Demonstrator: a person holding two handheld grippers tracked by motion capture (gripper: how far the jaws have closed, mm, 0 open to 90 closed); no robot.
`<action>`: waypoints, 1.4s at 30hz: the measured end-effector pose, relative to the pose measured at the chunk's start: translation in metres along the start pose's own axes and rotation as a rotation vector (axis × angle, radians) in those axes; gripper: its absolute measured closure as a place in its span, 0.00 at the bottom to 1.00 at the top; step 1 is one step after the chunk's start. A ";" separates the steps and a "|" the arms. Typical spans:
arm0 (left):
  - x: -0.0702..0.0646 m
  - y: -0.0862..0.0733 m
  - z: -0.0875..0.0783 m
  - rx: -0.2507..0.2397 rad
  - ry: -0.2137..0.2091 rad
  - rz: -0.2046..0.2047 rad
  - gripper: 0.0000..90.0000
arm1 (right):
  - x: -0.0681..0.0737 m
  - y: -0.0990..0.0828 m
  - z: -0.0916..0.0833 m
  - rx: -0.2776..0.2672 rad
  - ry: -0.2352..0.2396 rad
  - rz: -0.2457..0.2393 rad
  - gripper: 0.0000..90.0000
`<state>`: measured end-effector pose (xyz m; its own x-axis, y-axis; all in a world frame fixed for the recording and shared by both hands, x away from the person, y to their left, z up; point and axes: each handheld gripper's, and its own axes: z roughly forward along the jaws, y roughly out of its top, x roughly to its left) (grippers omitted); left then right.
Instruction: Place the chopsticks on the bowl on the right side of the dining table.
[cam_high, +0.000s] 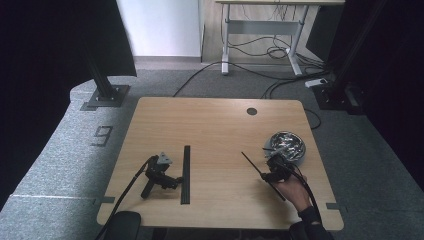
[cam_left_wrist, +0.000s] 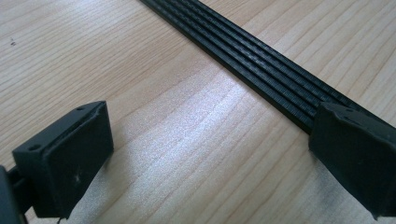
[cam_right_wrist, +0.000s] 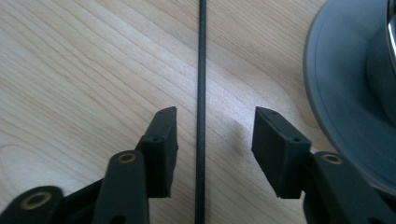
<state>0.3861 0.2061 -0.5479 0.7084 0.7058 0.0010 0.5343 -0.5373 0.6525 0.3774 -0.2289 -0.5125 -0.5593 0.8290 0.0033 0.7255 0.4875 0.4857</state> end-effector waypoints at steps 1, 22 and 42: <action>0.000 0.000 0.000 0.000 0.000 0.000 0.00 | 0.001 0.004 -0.001 0.018 0.003 -0.006 0.55; 0.000 0.000 0.000 0.000 -0.001 -0.001 0.00 | 0.003 0.044 0.024 0.387 0.050 -0.152 0.84; 0.000 0.000 0.000 0.001 -0.001 -0.001 0.00 | 0.006 0.057 0.032 0.487 0.066 -0.156 0.95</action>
<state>0.3860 0.2060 -0.5479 0.7080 0.7062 -0.0004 0.5357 -0.5366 0.6520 0.4283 -0.1875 -0.5128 -0.6887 0.7246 0.0256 0.7251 0.6883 0.0215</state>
